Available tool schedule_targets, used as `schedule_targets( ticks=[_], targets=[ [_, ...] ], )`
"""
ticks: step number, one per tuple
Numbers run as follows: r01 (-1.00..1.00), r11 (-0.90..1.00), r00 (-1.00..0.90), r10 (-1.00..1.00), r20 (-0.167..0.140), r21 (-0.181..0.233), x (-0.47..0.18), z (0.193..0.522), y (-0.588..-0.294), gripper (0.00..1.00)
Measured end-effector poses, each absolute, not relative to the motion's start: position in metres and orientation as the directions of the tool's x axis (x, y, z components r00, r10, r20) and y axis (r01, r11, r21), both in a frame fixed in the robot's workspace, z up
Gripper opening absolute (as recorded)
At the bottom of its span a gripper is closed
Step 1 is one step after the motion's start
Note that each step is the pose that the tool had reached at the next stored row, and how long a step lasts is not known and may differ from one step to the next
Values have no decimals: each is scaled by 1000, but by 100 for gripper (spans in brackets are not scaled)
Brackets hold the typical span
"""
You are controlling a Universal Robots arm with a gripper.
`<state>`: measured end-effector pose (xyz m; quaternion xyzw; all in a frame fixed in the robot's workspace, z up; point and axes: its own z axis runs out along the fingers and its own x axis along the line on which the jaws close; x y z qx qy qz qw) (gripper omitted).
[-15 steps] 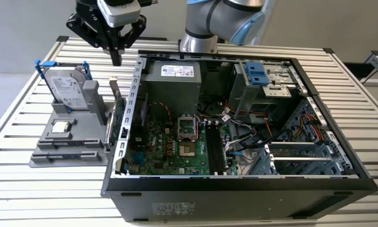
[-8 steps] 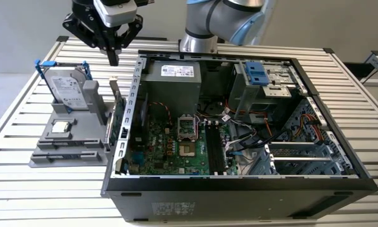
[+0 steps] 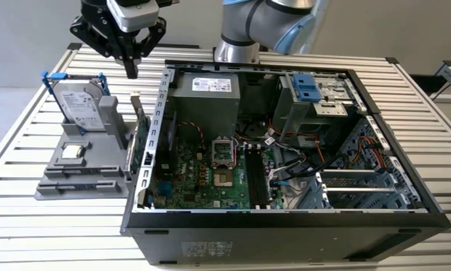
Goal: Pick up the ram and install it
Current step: 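Reach for the ram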
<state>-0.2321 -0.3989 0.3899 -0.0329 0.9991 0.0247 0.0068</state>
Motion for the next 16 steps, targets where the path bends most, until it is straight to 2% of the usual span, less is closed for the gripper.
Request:
schedule_targets(
  ticks=[16],
  targets=[
    [-92,995,-996,-91,-13,49,-245,390,-399,0]
  ],
)
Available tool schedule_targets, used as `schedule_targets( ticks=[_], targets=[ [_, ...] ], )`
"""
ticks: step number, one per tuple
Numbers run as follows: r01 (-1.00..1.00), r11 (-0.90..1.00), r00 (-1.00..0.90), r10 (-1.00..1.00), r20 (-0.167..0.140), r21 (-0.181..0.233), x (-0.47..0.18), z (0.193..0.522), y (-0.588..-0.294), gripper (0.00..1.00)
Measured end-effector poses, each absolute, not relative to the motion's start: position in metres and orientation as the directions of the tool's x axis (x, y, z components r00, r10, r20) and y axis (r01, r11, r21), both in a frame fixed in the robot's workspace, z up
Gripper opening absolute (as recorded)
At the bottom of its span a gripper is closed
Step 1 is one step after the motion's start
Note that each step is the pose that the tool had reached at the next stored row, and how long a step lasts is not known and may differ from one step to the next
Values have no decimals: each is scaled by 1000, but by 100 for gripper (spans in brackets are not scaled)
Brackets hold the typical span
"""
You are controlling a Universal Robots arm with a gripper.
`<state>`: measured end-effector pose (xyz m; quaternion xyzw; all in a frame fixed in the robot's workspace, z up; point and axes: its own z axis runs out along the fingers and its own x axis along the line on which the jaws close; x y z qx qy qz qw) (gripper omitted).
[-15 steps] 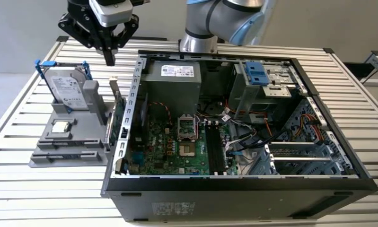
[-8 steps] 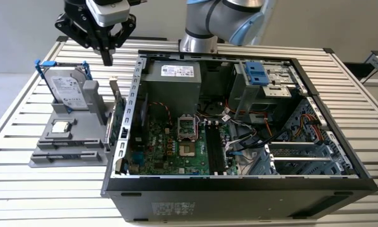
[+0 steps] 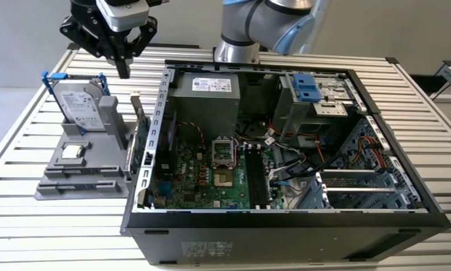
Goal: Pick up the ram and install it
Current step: 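Reach for the ram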
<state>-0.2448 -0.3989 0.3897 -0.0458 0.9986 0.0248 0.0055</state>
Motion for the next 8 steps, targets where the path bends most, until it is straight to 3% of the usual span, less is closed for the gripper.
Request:
schedule_targets(
  ticks=[8],
  targets=[
    [-92,995,-996,-92,-9,49,-256,390,-399,0]
  ],
)
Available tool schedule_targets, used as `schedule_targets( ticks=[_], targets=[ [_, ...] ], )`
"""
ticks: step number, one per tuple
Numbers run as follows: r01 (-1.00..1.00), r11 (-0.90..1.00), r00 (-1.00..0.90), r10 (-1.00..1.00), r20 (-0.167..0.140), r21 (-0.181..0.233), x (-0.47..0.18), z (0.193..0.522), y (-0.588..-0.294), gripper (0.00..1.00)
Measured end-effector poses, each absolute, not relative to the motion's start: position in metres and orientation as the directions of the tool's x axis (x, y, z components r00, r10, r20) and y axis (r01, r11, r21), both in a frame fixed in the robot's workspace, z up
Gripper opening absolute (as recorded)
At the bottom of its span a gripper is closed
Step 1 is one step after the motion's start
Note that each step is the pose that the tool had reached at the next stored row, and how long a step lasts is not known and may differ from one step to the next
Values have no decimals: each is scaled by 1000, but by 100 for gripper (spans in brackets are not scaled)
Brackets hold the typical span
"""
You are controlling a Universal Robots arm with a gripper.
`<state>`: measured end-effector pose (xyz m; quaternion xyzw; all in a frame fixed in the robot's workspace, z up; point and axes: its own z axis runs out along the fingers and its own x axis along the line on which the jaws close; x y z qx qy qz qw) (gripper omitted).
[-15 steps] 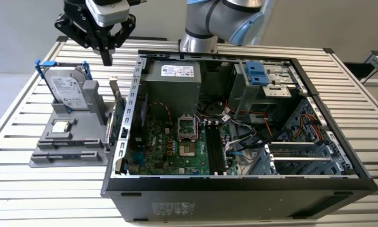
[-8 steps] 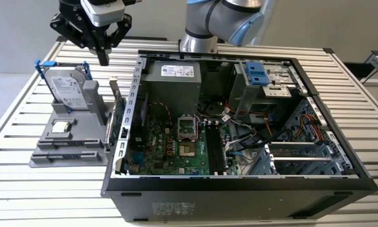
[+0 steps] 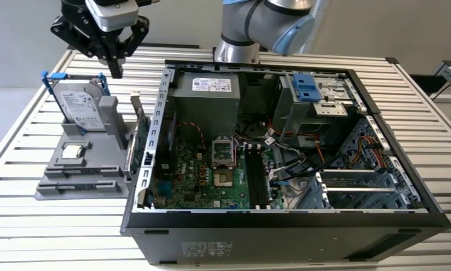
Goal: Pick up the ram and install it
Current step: 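Reach for the ram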
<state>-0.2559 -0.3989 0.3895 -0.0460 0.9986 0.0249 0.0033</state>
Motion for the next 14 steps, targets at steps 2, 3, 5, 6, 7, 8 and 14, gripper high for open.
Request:
schedule_targets(
  ticks=[2,3,5,6,7,8,14],
  targets=[
    [-92,995,-996,-92,-8,50,-259,390,-399,0],
    [-92,995,-996,-92,-7,50,-260,390,-399,0],
    [-92,995,-996,-92,-6,50,-263,390,-399,0],
    [-92,995,-996,-92,-6,50,-264,390,-399,0],
    [-92,995,-996,-92,-5,50,-265,390,-399,0],
    [-92,995,-996,-92,-5,50,-267,390,-399,0],
    [-91,995,-996,-91,-4,50,-278,389,-399,0]
  ],
)
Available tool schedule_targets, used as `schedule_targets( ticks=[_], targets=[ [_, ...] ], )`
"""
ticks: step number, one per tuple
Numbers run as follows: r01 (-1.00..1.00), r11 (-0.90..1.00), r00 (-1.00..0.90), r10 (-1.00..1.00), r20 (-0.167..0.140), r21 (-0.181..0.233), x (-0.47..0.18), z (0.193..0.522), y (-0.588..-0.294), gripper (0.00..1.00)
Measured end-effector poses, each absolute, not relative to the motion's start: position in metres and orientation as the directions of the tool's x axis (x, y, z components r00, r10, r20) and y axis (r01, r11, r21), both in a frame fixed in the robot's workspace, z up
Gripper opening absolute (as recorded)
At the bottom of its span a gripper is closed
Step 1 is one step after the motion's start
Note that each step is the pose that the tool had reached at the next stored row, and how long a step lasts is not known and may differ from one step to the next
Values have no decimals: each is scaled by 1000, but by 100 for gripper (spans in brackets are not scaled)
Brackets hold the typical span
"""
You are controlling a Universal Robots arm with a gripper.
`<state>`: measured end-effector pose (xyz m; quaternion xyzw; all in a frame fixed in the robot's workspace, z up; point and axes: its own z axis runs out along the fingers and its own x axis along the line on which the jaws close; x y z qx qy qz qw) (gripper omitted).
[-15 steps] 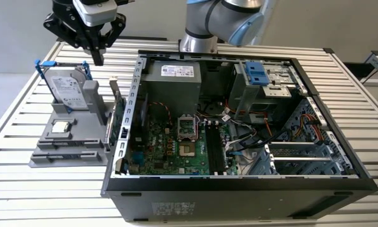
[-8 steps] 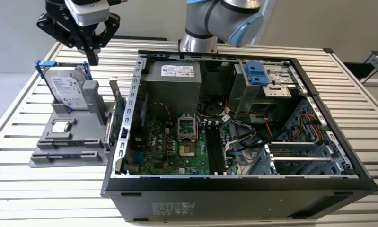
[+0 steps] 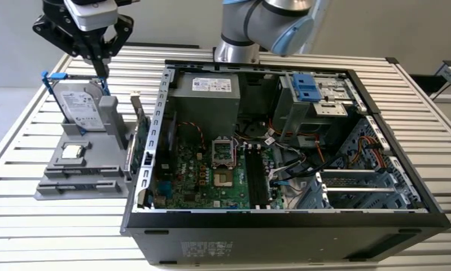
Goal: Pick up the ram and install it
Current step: 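Reach for the ram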
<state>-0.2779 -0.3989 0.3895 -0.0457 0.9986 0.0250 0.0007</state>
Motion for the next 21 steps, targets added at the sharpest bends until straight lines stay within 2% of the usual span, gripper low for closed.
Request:
schedule_targets(
  ticks=[21],
  targets=[
    [-84,995,-996,-84,2,50,-309,389,-399,0]
  ],
)
